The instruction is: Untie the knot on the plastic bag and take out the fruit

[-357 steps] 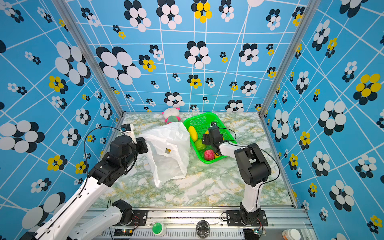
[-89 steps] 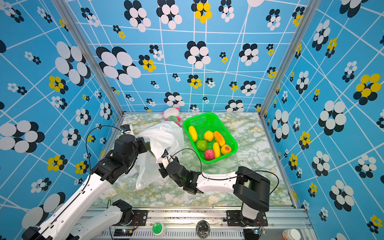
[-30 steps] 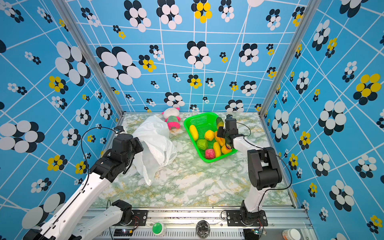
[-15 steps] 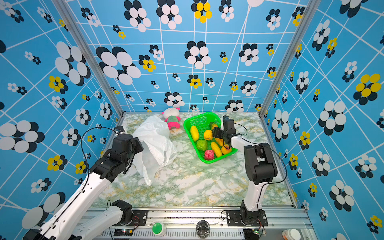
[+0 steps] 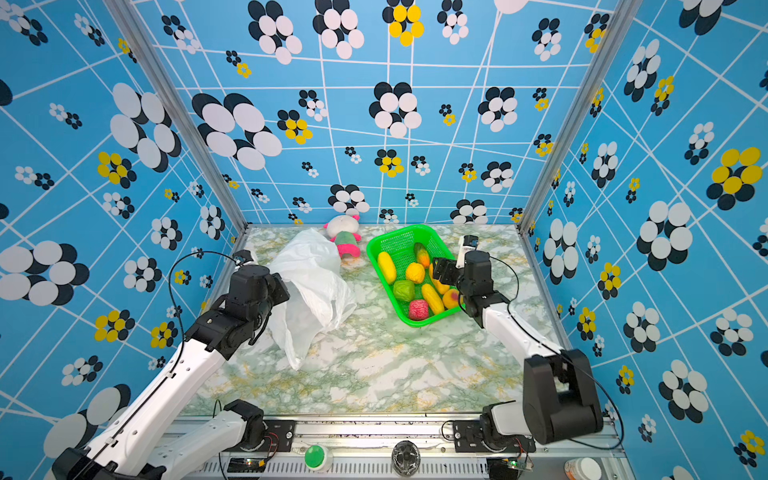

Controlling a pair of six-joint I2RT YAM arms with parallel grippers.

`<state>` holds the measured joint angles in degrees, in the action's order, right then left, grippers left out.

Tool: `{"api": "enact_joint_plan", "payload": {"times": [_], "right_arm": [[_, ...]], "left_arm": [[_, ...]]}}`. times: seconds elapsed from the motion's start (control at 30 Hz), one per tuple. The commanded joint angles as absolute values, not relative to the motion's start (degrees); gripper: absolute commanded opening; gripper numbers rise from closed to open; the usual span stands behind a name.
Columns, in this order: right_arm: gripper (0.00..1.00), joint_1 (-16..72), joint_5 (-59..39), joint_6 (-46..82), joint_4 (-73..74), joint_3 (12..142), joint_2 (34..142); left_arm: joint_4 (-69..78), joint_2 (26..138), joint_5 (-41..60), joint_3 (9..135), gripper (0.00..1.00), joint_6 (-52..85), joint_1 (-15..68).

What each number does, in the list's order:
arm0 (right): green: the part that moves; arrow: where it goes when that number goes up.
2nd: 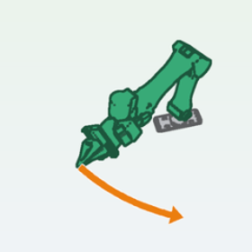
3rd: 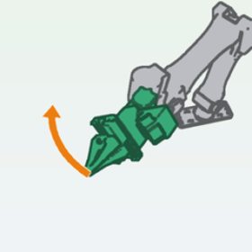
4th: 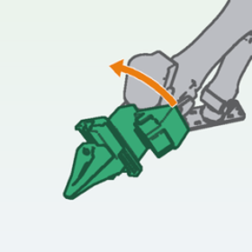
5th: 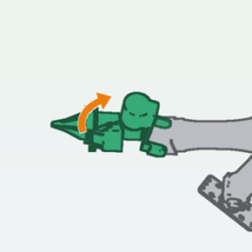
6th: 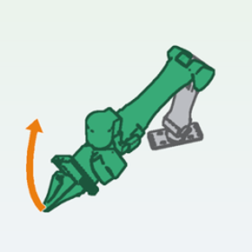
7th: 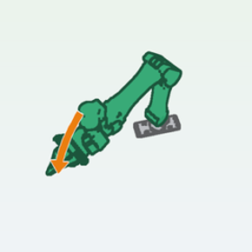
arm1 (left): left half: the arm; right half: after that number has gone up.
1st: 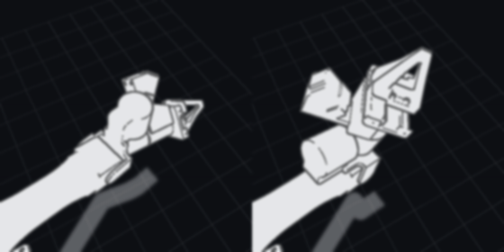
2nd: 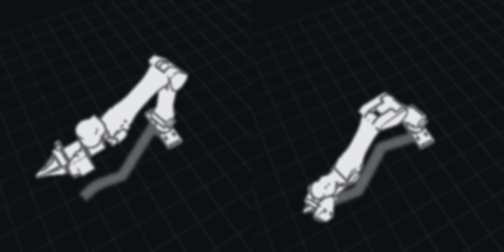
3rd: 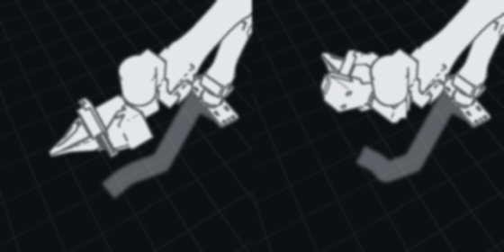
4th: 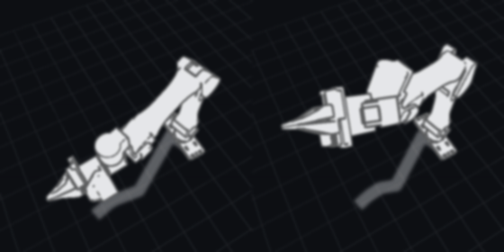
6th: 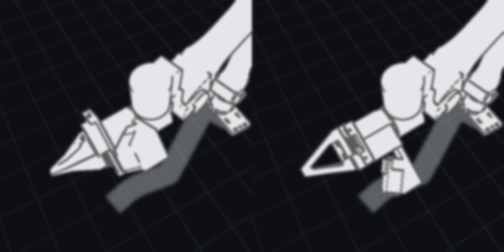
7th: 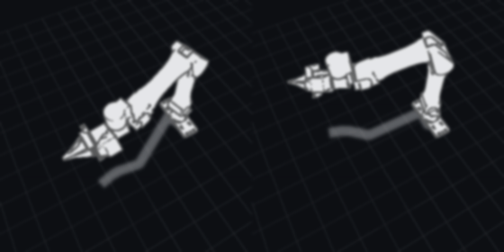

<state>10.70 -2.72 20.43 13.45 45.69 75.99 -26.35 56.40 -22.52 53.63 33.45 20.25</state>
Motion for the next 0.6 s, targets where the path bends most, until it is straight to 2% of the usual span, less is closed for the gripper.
{"api": "enact_joint_plan", "payload": {"times": [0.0,0.07,0.1,0.13,0.2,0.23,0.37,0.47,0.57], "right_arm": [[0.92,10.68,8.2,22.71,8.92,42.26,67.81],[0.99,10.72,18.6,24.48,4.87,39.86,63.08],[0.99,10.69,24.21,25.39,2.79,38.34,60.8],[0.99,10.72,28.55,24.92,2.2,36.35,58.52],[0.99,10.72,33.15,24.45,0.39,32.75,53.98],[0.99,10.73,33.99,25.94,-0.1,30.07,51.41],[0.99,10.72,34.24,25.6,2.06,20.35,39.48],[0.99,10.72,37.62,25.92,-6.8,20.05,31.63],[0.99,10.72,43.2,25.99,-14.68,21.65,26.97]], "left_arm": [[-24.12,57.54,-19.55,52.96,0.0,33.39,19.66],[-23.3,58.04,-19.25,52.41,0.0,33.21,19.46],[-22.97,58.33,-19.27,52.14,0.13,33.12,19.23],[-22.81,58.64,-19.24,51.96,0.36,32.96,18.91],[-22.55,58.69,-19.77,51.56,0.87,32.82,18.14],[-22.43,58.56,-20.44,51.15,1.0,32.77,17.87],[-18.27,55.7,-20.45,47.81,0.99,31.78,16.83],[-14.62,52.42,-19.39,44.83,0.99,31.75,16.66],[-17.15,50.28,-24.82,44.22,0.99,33.71,16.47]]}}
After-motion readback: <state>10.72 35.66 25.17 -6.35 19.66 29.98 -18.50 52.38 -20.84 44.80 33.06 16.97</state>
